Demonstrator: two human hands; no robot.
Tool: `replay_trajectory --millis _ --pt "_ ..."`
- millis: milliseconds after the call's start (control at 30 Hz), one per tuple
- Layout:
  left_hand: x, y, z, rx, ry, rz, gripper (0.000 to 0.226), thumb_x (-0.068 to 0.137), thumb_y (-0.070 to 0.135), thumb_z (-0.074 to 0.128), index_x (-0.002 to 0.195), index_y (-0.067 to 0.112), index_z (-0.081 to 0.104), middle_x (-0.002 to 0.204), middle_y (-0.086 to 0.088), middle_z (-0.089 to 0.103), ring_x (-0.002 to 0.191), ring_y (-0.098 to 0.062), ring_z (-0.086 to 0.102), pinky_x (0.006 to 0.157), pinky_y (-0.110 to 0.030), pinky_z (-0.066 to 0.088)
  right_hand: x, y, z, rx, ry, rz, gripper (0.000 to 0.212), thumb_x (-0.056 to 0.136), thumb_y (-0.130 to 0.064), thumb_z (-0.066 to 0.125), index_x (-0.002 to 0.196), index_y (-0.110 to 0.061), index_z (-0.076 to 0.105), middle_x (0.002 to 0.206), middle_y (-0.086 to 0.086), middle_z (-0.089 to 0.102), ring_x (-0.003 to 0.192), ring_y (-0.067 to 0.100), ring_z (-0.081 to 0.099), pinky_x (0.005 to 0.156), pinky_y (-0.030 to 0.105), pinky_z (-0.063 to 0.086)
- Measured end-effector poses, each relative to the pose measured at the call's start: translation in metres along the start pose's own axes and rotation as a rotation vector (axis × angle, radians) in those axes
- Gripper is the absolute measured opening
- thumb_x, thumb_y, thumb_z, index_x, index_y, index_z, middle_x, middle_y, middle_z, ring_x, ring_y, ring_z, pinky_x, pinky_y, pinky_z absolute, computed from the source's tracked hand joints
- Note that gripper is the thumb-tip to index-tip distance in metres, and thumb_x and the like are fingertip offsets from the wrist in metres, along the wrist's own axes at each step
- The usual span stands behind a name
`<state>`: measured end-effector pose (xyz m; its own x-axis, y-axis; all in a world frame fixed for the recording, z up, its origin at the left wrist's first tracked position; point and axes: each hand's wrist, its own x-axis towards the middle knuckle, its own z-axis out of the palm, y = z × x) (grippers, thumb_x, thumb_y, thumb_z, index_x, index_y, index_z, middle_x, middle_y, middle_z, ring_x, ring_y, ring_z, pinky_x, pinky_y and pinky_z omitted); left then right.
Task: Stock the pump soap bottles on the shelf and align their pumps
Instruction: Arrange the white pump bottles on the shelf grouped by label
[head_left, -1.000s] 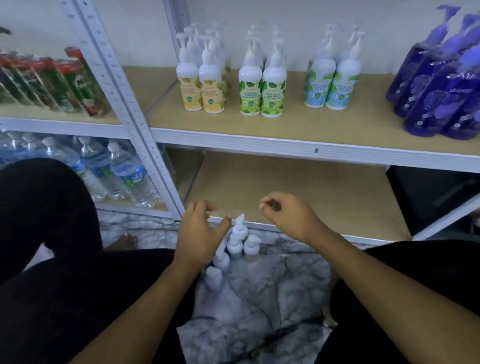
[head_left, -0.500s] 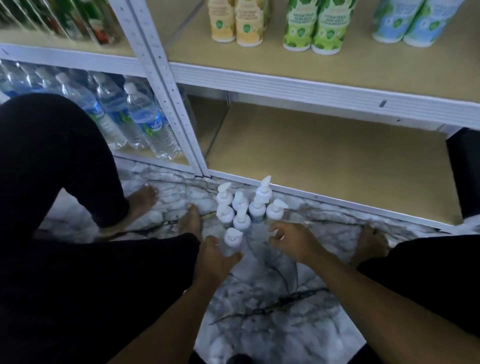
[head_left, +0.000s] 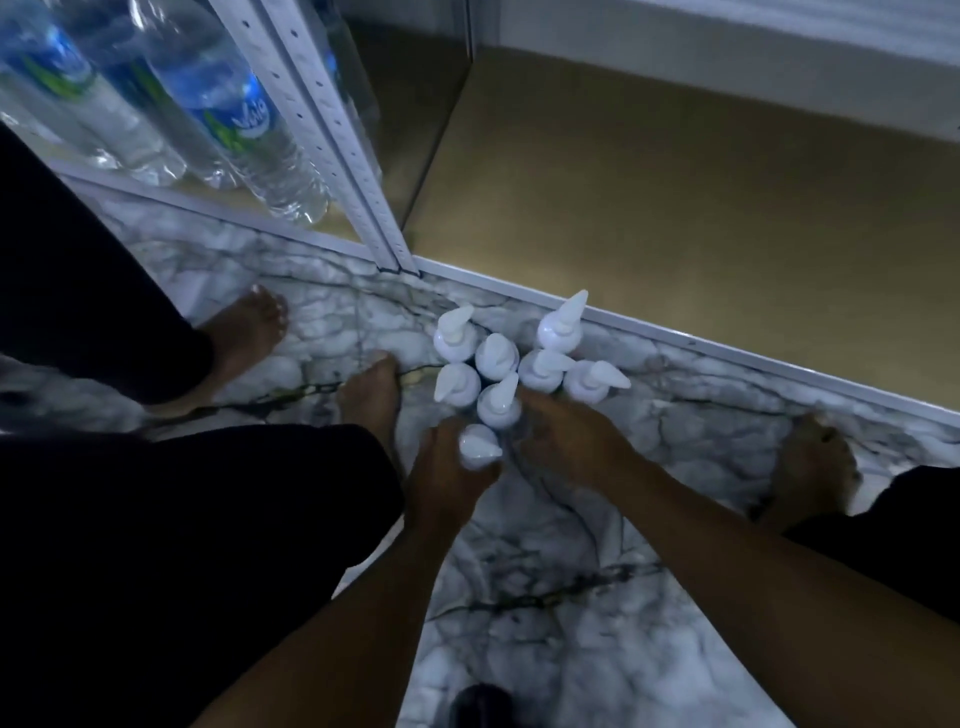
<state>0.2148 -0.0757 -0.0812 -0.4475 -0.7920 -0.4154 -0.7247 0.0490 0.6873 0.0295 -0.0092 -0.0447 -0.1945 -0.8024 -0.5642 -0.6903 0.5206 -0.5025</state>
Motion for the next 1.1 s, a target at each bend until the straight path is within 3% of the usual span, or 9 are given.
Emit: replay_trajectory --millis 100,233,367,467,567,633,767,967,1100 --pt "0.003 -0.006 -0.006 -0.134 0.013 -0.06 0.053 0.067 0.033 0.089 0.111 0.025 0.06 0.105 0.006 0.065 0.098 -0.016 0.065 0.082 -0.038 0.055 0.011 -0.006 0.01 0.021 0.052 -0.021 0.057 0.088 -0.047 0.054 0.14 -0.025 0.043 0.114 0.008 0.066 0.099 0.032 0.065 0.077 0.038 0.053" --pt "0.003 -0.011 -0.012 -0.28 -0.043 -0.173 0.056 0.069 0.01 0.088 0.112 0.023 0.055 0.098 0.01 0.06 0.087 -0.006 0.06 0.072 -0.018 0.05 0.02 0.001 0.031 0.069 0.168 -0.071 0.066 0.077 -0.052 0.047 0.139 -0.031 0.04 0.119 0.01 0.064 0.103 0.036 0.062 0.07 0.045 0.055" --pt "0.001 -0.02 -0.024 -0.287 -0.122 -0.184 0.052 0.063 0.006 0.093 0.095 0.013 0.053 0.088 -0.003 0.055 0.07 -0.003 0.06 0.063 -0.023 0.049 0.022 -0.004 0.037 0.06 0.262 -0.041 0.07 0.083 -0.054 0.051 0.144 -0.019 0.048 0.123 0.014 0.063 0.106 0.04 0.061 0.073 0.05 0.055" --pt "-0.01 -0.022 -0.03 -0.317 -0.062 -0.175 0.052 0.069 0.016 0.089 0.105 -0.004 0.057 0.092 -0.004 0.058 0.075 -0.002 0.057 0.068 -0.025 0.048 0.023 -0.011 0.038 0.028 0.244 0.019 0.067 0.081 -0.039 0.068 0.14 -0.014 0.051 0.121 0.015 0.063 0.107 0.04 0.06 0.077 0.049 0.054" --pt "-0.023 -0.014 -0.036 -0.281 -0.04 -0.12 0.041 0.077 -0.009 0.08 0.107 -0.01 0.051 0.095 -0.006 0.054 0.078 0.004 0.058 0.067 -0.013 0.044 0.017 -0.023 0.032 0.048 0.203 0.07 0.054 0.081 -0.036 0.073 0.127 -0.013 0.057 0.119 0.012 0.063 0.111 0.035 0.059 0.084 0.044 0.051" --pt "-0.031 0.003 -0.044 -0.336 -0.022 -0.073 0.047 0.077 -0.017 0.076 0.112 -0.002 0.05 0.096 0.002 0.051 0.077 0.012 0.057 0.077 -0.023 0.042 0.006 -0.027 0.029 0.076 0.186 0.128 0.047 0.081 -0.04 0.071 0.121 -0.017 0.06 0.117 0.008 0.063 0.111 0.032 0.06 0.084 0.038 0.049" --pt "-0.036 0.042 -0.063 -0.317 -0.063 -0.019 0.083 0.056 0.024 0.094 0.12 0.027 0.04 0.105 0.025 0.045 0.095 0.001 0.056 0.087 -0.027 0.04 -0.037 -0.024 0.01 0.056 0.191 0.12 0.042 0.081 -0.051 0.064 0.112 -0.022 0.062 0.108 0.004 0.067 0.105 0.029 0.063 0.081 0.035 0.046" --pt "-0.041 0.108 -0.089 -0.147 -0.177 0.082 0.055 0.074 0.018 0.088 0.115 0.019 0.052 0.102 0.006 0.059 0.105 -0.02 0.063 0.072 -0.014 0.039 -0.104 -0.009 -0.081 0.094 0.275 0.018 0.056 0.073 -0.037 0.082 0.122 -0.023 0.06 0.11 -0.005 0.066 0.105 0.018 0.063 0.079 0.026 0.04" --pt "-0.048 0.17 -0.118 -0.148 -0.149 0.211 0.055 0.053 0.043 0.083 0.099 0.027 0.058 0.095 0.005 0.067 0.093 -0.019 0.068 0.079 -0.027 0.055 -0.154 -0.024 -0.153 0.218 0.391 -0.012 0.041 0.062 -0.027 0.089 0.092 -0.03 0.061 0.082 -0.007 0.062 0.073 0.013 0.059 0.067 0.024 0.045"
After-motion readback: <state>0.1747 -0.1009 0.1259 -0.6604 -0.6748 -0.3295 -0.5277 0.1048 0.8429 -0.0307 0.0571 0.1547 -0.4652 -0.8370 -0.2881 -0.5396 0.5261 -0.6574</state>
